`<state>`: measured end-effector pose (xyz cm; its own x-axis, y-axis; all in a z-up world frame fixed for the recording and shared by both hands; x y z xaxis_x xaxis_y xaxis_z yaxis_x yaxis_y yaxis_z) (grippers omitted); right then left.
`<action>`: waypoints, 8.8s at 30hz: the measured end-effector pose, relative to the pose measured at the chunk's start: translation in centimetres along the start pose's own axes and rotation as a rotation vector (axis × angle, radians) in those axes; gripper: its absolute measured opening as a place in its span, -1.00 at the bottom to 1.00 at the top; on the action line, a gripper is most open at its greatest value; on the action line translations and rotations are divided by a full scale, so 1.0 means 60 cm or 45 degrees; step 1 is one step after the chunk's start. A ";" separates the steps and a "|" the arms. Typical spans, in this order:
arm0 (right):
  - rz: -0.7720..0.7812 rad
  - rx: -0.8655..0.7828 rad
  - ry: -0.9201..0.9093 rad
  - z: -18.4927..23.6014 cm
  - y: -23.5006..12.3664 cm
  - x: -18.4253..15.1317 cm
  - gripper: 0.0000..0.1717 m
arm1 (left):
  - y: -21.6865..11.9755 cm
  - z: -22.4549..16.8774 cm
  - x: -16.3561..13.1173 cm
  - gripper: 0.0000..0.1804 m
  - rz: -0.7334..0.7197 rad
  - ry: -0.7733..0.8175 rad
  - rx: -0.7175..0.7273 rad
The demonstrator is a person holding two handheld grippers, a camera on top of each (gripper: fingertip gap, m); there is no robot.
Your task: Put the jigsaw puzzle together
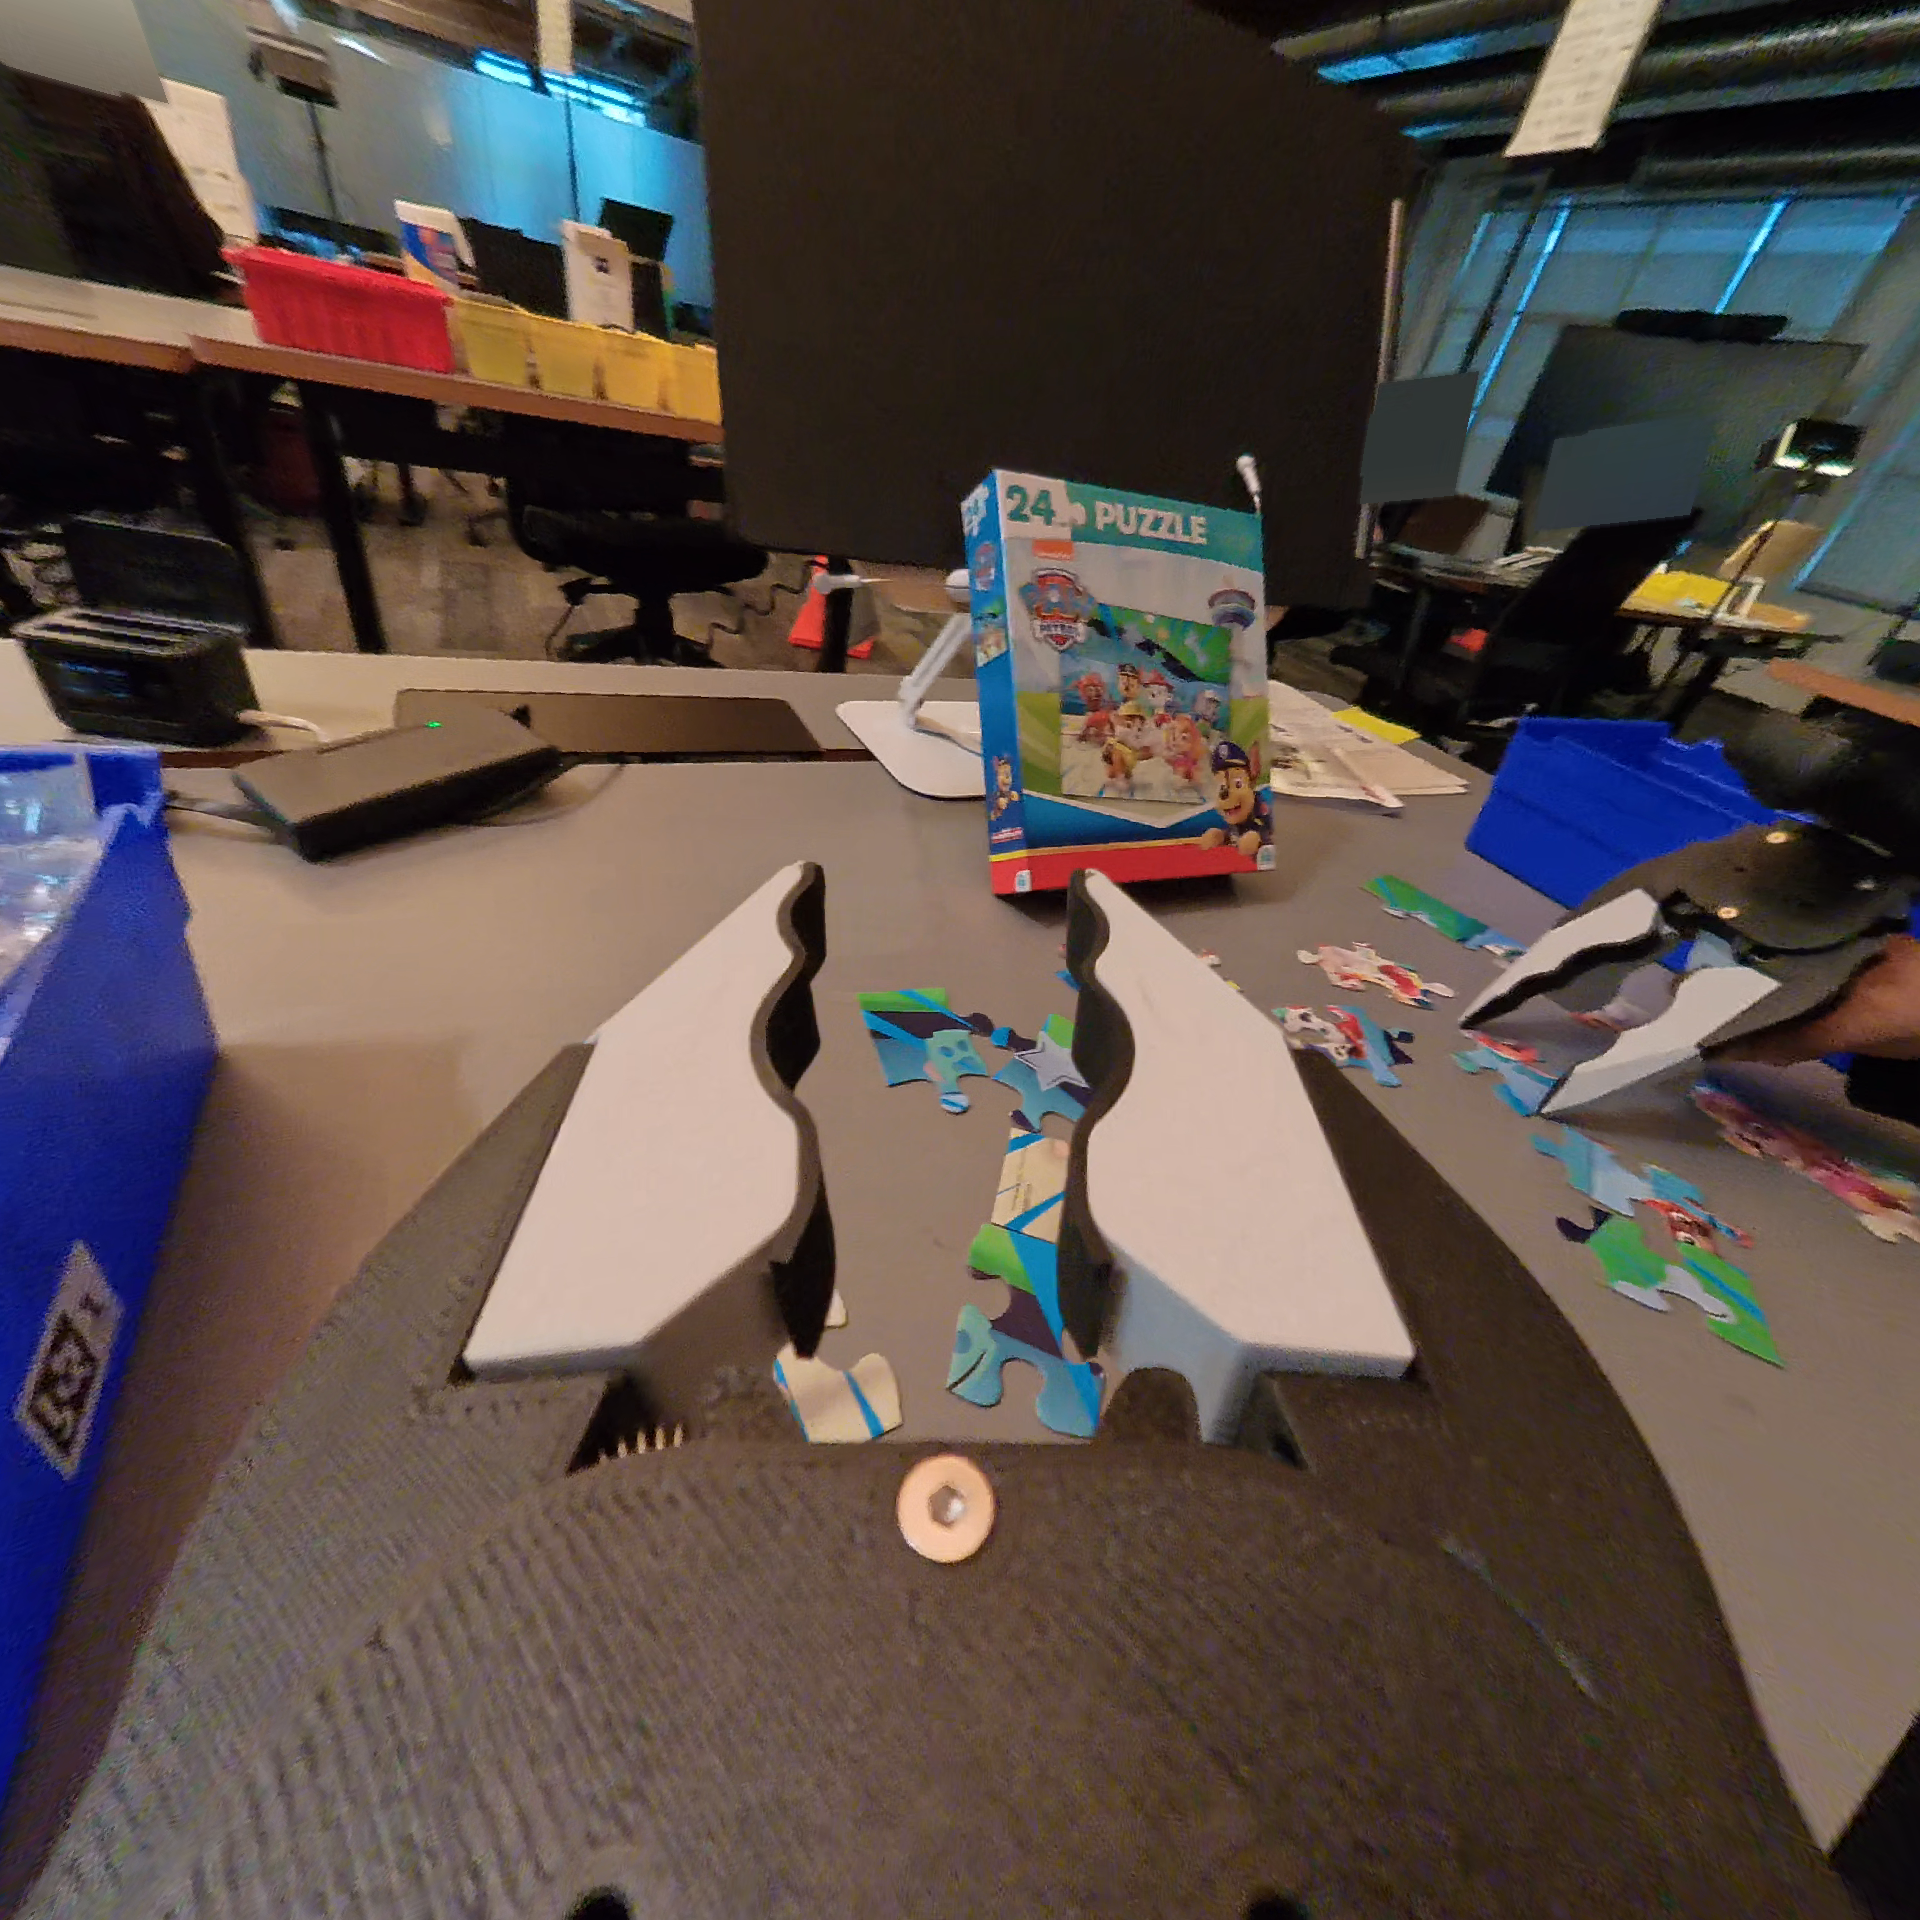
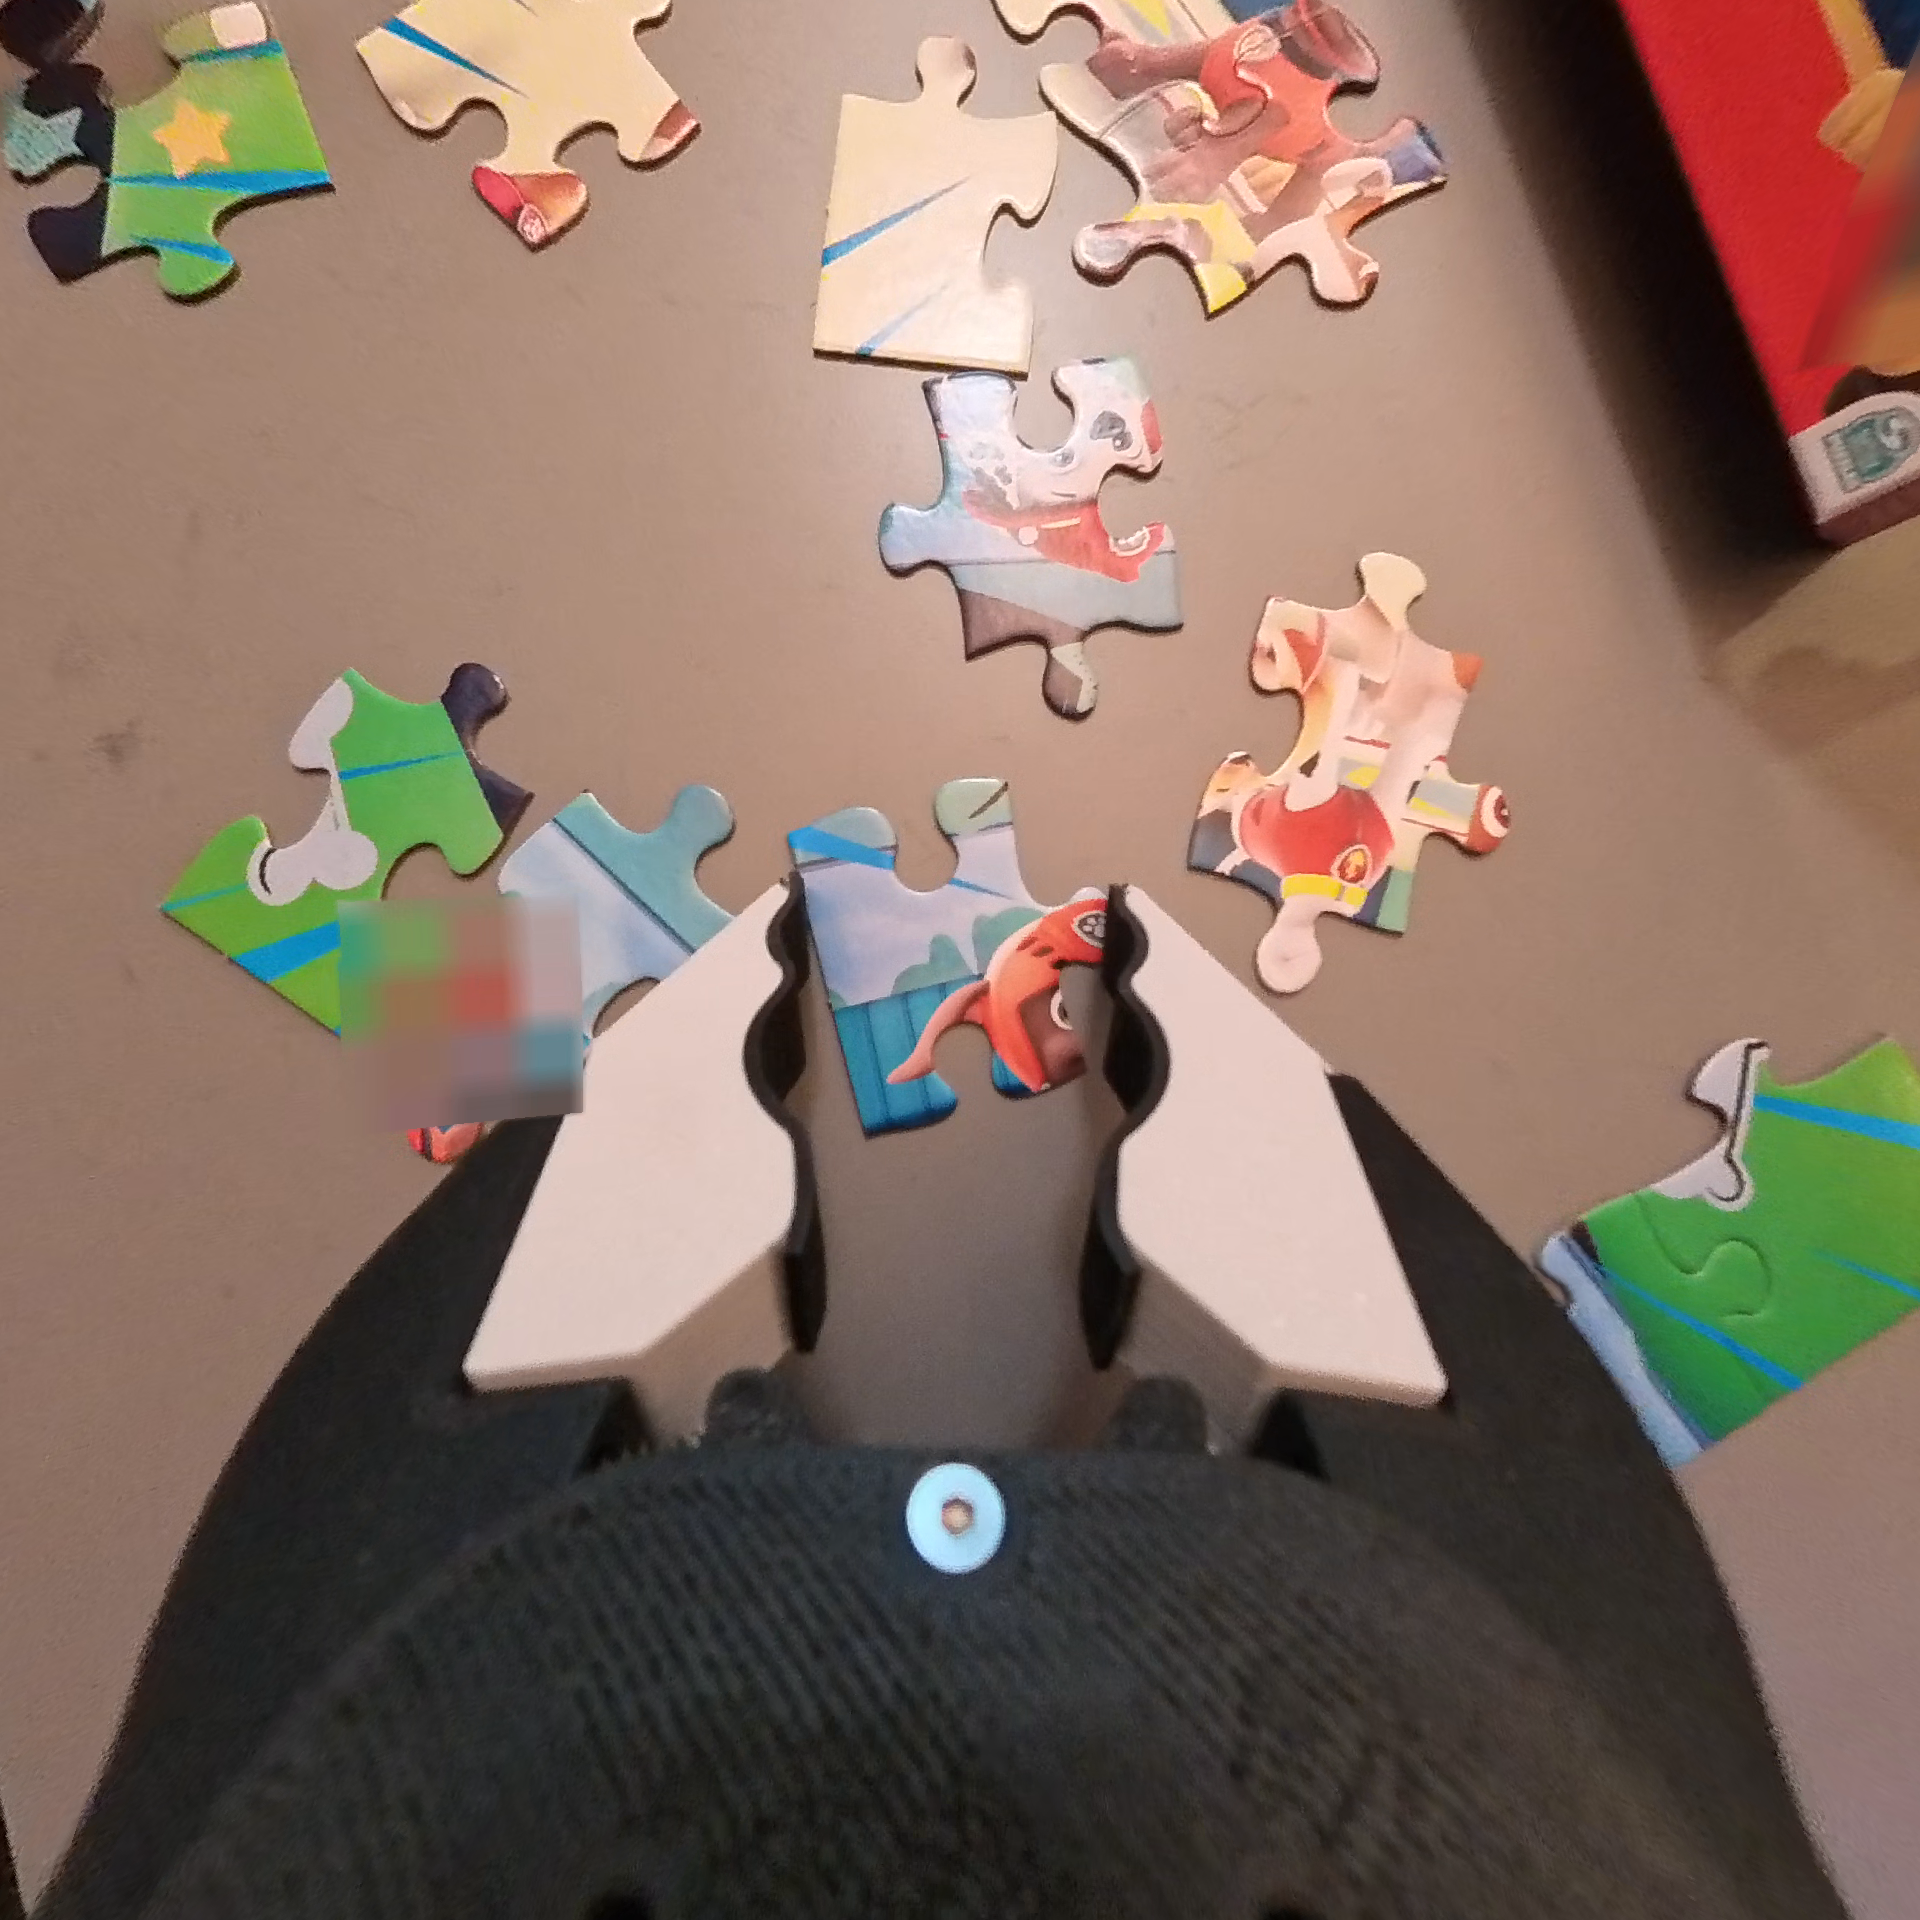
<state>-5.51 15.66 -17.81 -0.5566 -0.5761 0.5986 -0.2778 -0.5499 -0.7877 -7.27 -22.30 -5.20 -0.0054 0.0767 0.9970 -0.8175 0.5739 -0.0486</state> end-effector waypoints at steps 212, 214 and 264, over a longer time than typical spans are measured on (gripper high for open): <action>-0.170 -0.329 0.468 0.031 -0.030 -0.049 -0.79 | 0.222 -0.508 -0.179 -0.51 0.835 0.424 -0.704; -0.171 -0.330 0.466 0.030 -0.030 -0.049 -0.79 | 0.221 -0.508 -0.179 -0.51 0.834 0.430 -0.706; -0.200 -0.266 0.372 0.069 -0.054 -0.050 -0.77 | 0.183 -0.504 -0.178 -0.70 0.997 0.544 -0.733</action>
<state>0.33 16.68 -16.44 -0.6856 -0.2814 0.6714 -0.5142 -0.4657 -0.7203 1.22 7.85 -18.19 -0.1178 0.8081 0.5772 -0.2774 0.5313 -0.8005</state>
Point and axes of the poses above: each gripper's, where its closed fingertips meet, y out along the fingers, x out of its top, z = x × y across the jaws, the point moved 4 cm from there along -y, back along the fingers, and after that the axes turned 14 degrees about y, right-handed, at the moved point
